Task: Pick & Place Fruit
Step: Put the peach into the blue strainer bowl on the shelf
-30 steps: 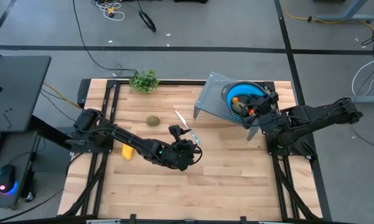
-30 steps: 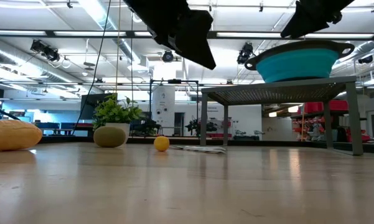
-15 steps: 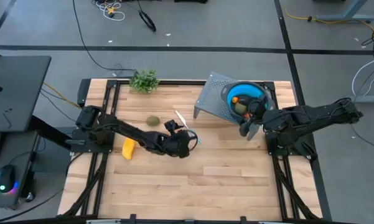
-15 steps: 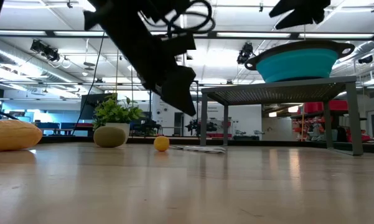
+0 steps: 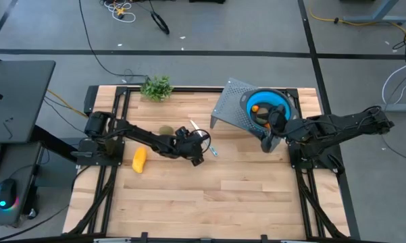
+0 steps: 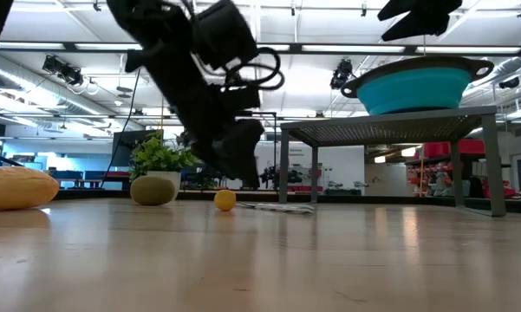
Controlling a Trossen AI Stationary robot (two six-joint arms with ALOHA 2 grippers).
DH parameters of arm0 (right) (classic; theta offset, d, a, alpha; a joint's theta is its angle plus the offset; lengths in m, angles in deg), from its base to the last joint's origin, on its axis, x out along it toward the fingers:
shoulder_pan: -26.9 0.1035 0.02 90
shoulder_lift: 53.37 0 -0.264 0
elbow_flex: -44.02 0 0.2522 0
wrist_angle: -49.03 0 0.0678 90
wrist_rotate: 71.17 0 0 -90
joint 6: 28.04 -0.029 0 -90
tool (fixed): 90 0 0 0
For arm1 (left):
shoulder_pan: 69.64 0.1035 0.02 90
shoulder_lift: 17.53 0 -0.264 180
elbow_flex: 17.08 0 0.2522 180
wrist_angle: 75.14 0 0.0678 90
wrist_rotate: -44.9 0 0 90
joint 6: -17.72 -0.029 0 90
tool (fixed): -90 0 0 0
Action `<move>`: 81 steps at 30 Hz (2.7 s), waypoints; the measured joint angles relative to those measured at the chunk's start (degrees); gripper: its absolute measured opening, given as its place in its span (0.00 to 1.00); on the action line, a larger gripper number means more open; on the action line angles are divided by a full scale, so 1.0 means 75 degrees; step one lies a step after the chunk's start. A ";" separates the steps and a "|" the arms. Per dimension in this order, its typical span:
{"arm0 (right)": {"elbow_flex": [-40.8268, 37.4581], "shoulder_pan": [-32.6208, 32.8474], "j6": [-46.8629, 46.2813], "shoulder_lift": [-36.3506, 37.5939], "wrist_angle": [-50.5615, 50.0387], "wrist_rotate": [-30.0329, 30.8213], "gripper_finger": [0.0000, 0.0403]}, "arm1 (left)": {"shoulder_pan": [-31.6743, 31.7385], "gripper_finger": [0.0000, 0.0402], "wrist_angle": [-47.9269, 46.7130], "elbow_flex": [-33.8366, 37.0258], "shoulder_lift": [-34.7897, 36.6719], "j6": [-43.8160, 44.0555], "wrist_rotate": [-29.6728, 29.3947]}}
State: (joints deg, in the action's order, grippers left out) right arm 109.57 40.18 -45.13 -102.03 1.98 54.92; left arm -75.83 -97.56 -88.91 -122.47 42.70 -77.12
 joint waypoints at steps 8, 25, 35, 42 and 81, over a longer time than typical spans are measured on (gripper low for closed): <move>0.0000 0.0000 0.0022 0.0000 -0.0042 -0.0308 0.81 | 0.0087 0.89 0.1258 0.0677 -0.0003 -0.0046 0.0159; 0.0000 -0.0002 0.0001 -0.0069 0.0066 -0.0436 0.81 | 0.0490 0.89 0.3284 0.2121 0.0198 0.0062 0.0628; 0.0000 -0.0003 0.0001 -0.0375 0.0155 -0.0503 0.81 | 0.0488 0.89 0.3739 0.2631 0.0216 0.0666 0.0529; -0.0001 -0.0003 0.0001 -0.0456 0.0133 -0.0506 0.81 | 0.0473 0.87 0.3771 0.2647 0.0216 0.0730 0.0392; 0.0000 -0.0003 0.0104 -0.1286 0.1141 -0.2771 0.81 | -0.1100 0.39 0.7619 0.1815 0.0216 -0.5881 -0.0092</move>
State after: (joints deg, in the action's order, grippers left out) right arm 109.57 40.16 -44.35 -111.68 10.54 34.13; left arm -84.08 -40.42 -75.30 -120.85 -1.41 -77.80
